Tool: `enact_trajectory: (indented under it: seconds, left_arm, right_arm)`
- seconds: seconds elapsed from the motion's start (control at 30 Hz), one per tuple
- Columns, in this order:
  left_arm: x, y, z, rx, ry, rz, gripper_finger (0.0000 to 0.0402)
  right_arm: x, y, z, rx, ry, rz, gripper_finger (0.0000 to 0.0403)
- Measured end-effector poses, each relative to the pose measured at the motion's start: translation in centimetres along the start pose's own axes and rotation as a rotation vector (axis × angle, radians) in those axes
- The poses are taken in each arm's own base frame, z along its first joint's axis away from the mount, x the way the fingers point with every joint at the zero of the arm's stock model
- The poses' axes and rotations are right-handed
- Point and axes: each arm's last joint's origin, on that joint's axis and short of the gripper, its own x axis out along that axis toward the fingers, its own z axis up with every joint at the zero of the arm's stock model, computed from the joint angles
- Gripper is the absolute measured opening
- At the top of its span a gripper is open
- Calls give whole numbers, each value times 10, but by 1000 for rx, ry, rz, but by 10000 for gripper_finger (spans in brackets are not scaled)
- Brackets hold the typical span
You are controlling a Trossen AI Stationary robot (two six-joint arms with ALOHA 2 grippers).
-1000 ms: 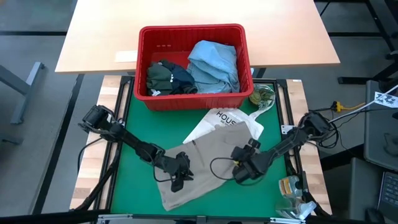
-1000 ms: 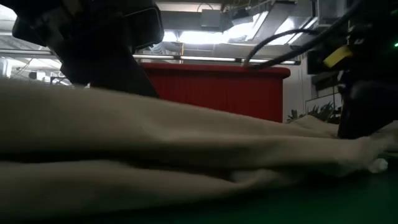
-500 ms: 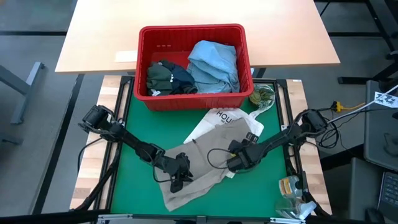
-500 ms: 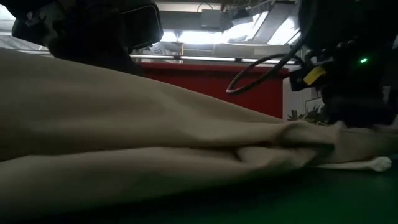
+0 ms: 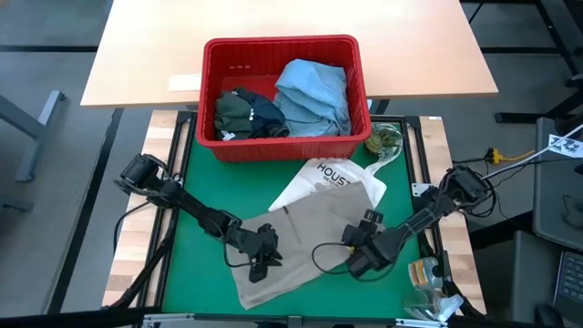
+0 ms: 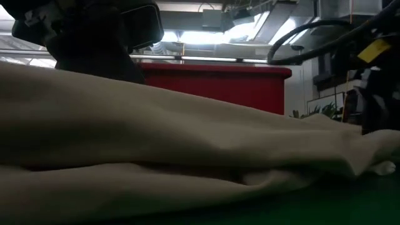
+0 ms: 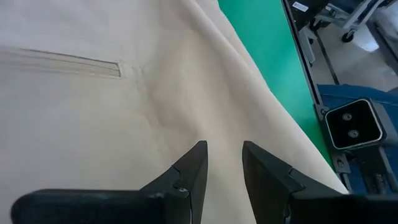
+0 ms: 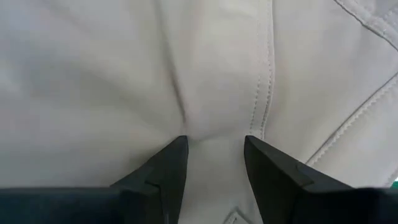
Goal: Fold Laundry from Bin
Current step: Fold the brown shorts
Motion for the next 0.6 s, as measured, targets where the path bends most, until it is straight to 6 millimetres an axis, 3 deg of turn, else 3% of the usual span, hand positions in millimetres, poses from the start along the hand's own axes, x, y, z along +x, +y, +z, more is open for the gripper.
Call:
enact_trajectory:
  seconds: [0.17, 0.37, 0.6]
  left_arm:
    - [-16, -1, 12, 31, -4, 12, 96]
    - [-50, 1, 24, 13, 66, 60, 96]
    - [-78, 1, 25, -69, 134, 102, 96]
  right_arm:
    - [-11, 6, 0, -9, -16, 18, 163]
    - [-35, 17, 18, -10, -83, 110, 163]
    - [-57, 37, 40, -149, -273, 301, 163]
